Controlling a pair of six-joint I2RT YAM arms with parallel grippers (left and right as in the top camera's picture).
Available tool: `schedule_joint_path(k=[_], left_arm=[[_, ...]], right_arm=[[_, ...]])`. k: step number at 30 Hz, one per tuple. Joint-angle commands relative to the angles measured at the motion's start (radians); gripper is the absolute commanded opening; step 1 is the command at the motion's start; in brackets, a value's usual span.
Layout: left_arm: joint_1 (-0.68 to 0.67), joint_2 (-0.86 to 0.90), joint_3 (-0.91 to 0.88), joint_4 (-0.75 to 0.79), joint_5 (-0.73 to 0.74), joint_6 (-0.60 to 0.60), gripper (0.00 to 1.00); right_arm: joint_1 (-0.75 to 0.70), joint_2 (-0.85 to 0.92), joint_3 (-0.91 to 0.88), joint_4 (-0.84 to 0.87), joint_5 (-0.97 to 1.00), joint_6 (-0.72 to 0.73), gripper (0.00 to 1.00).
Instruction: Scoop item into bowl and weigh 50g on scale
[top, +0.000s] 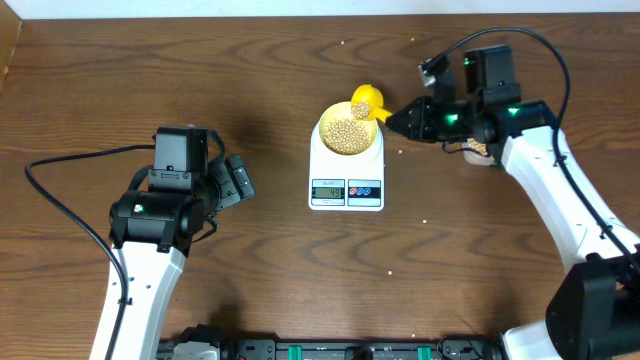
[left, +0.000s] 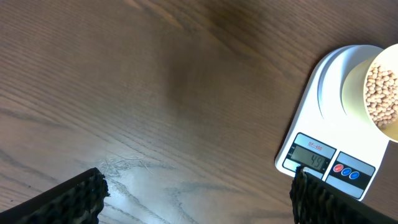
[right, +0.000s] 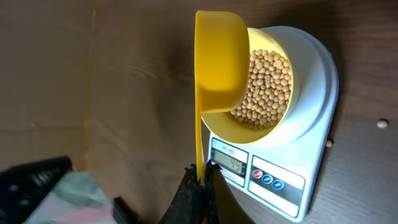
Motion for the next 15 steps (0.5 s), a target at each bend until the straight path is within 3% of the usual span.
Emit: schedule_joint_path(k=[1, 15], left_arm=[[0.006, 0.001, 0.011, -0.002, -0.017, -0.002, 0.96], [0.006, 0.001, 0.011, -0.002, -0.017, -0.001, 0.96]], right_arm=[[-0.023, 0.009, -0.003, 0.002, -0.098, 0.073, 0.01], [-0.025, 0.009, -0.003, 0.001, -0.211, 0.112, 0.01]])
